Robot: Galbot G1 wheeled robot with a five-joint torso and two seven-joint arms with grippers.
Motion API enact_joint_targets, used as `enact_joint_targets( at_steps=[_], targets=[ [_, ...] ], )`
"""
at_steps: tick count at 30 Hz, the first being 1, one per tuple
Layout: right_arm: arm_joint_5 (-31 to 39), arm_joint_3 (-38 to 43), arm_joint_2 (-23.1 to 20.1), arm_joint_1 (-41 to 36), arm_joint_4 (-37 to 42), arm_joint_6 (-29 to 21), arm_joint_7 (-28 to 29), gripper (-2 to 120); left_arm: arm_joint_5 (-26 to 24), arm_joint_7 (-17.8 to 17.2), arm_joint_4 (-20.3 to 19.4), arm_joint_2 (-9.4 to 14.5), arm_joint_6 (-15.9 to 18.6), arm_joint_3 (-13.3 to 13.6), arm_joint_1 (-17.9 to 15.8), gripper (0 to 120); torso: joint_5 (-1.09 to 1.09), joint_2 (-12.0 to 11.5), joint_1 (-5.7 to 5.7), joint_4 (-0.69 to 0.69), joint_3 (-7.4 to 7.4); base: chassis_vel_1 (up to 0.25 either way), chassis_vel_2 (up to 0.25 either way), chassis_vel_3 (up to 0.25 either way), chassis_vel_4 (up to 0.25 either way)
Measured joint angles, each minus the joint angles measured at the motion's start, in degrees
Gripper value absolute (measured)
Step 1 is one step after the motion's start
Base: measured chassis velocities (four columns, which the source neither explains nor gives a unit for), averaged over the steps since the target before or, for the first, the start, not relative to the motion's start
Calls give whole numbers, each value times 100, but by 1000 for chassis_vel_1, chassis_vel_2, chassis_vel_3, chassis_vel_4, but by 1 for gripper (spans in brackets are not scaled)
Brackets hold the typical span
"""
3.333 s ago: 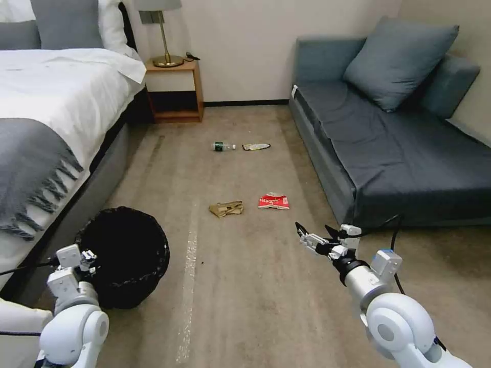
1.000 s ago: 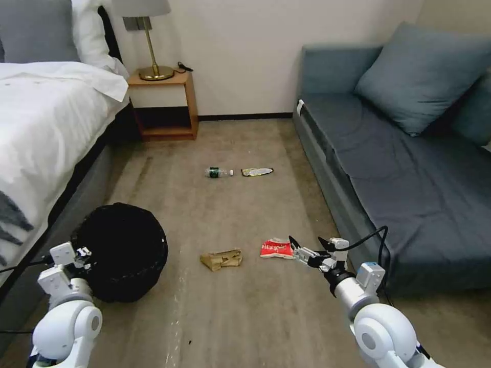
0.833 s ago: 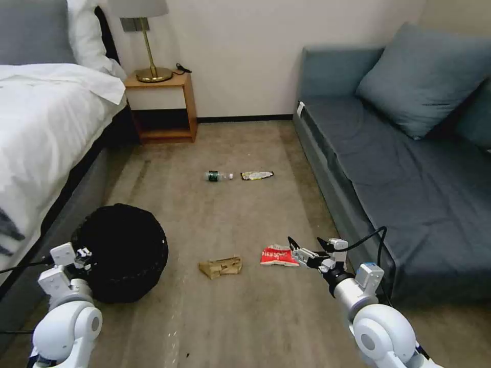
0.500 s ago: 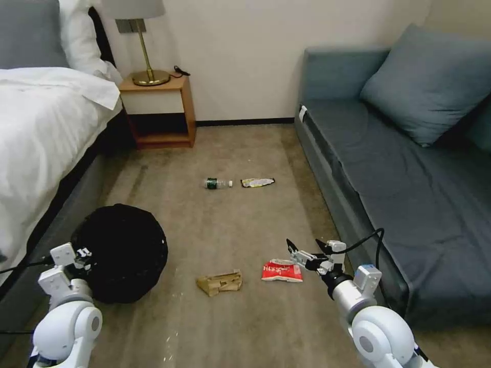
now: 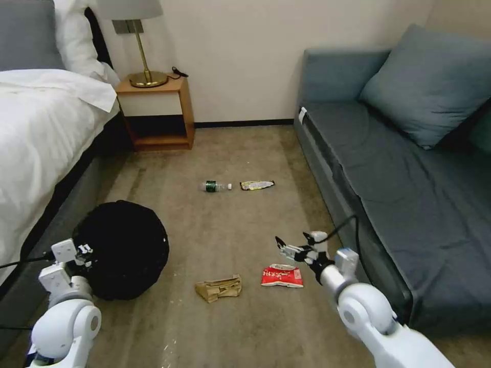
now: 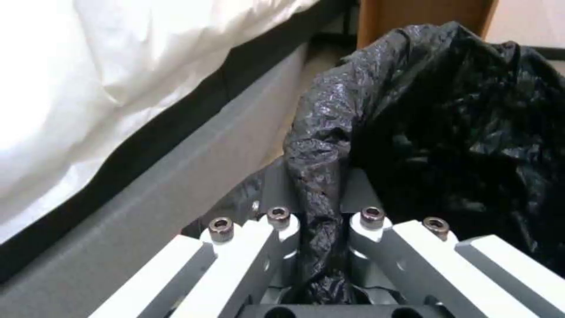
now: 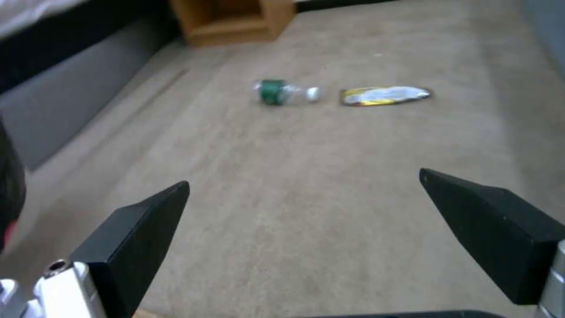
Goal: Pick up the trash bin, then pick up the garbage on the floor and place it into the trash bin.
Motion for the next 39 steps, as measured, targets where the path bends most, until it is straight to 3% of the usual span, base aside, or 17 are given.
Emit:
enact_joint_targets(
  at_steps=[3, 7, 16, 22, 25, 39],
  targets=[
    [-85, -456, -51, 430, -384, 105, -351, 100, 44, 1, -13, -34, -8, -2, 33, 6, -1, 1, 0, 0, 0, 0, 0, 0, 0],
    [-412, -1637, -64, 1442, -1160, 334, -1449, 100, 186, 3, -8, -129, -42, -40, 135, 6, -1, 0, 0, -1, 0, 0, 0, 0, 0],
    [-488, -3103, 465, 3002, -2454, 424, -2226, 100, 454, 41, -90, -316, -158, -185, 317, 6, -2, 0, 0, 2, 0, 0, 0, 0, 0],
    [-780, -3635, 781, 3241, -3100, 429, -2572, 100, 504, 61, -194, -468, -207, -216, 371, 6, -2, 0, 0, 0, 0, 0, 0, 0, 0],
    [-1274, -3879, 1028, 3242, -3550, 565, -2804, 100, 506, 74, -330, -586, -209, -206, 424, 6, -2, 0, 0, 0, 0, 0, 0, 0, 0],
    [-2557, -3748, 2166, 3086, -5268, 1183, -2943, 100, 723, 143, -689, -937, -337, -194, 730, 6, -1, 0, 0, 1, 0, 0, 0, 0, 0]
  ],
)
